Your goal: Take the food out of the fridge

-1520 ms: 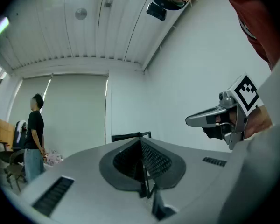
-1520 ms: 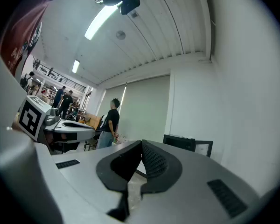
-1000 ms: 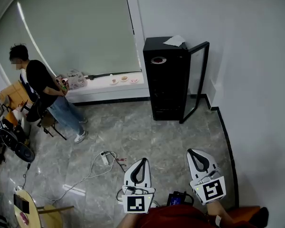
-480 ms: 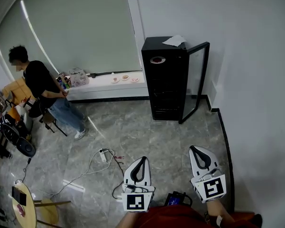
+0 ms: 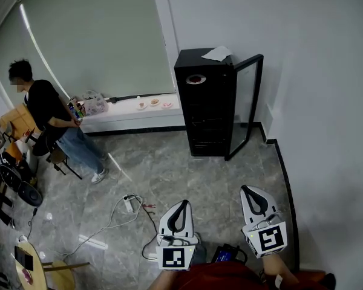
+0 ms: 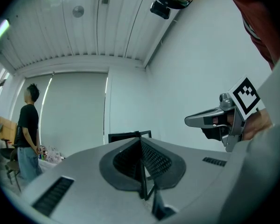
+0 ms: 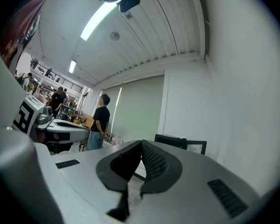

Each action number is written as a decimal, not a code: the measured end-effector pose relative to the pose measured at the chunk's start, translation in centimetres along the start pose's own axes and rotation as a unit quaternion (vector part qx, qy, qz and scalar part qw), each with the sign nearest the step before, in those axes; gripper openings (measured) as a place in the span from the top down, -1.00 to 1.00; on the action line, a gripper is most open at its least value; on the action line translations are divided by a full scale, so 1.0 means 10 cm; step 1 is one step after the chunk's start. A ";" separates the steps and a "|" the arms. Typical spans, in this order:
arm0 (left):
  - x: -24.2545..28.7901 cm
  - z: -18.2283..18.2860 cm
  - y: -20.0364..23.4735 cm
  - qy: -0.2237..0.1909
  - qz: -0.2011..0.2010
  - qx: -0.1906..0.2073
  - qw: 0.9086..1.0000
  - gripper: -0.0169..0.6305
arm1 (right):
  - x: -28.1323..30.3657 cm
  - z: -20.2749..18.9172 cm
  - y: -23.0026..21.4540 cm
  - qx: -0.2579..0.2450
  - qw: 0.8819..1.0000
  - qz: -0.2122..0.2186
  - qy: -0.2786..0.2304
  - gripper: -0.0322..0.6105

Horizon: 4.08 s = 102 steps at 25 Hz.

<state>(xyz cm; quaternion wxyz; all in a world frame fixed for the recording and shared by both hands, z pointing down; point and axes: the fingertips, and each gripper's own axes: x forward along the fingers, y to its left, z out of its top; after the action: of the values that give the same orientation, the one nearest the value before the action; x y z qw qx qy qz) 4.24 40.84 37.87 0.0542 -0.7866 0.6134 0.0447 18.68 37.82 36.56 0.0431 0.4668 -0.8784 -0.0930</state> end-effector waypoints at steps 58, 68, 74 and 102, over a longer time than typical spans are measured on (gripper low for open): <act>3.58 -0.58 2.58 -0.013 0.038 -0.002 0.999 0.90 | 4.38 -0.48 -1.01 0.007 1.000 -0.020 0.000 0.83; 4.54 -0.64 2.45 -0.006 0.039 0.000 0.999 0.90 | 4.94 -0.55 -1.78 0.005 1.000 -0.021 -0.005 0.83; 5.01 -0.72 2.37 -0.002 0.045 0.002 0.999 0.90 | 5.21 -0.68 -2.15 0.006 1.000 -0.016 -0.003 0.83; 6.20 -1.00 3.24 -0.006 -0.012 -0.003 1.000 0.90 | 6.61 -0.71 -2.24 -0.004 0.998 -0.066 -0.023 0.83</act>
<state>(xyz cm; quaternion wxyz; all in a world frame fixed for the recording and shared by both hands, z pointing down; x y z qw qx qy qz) -12.04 -27.87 38.30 0.0561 -0.7938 0.6034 0.0507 0.96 -30.09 38.21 0.0187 0.5212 -0.8462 -0.1097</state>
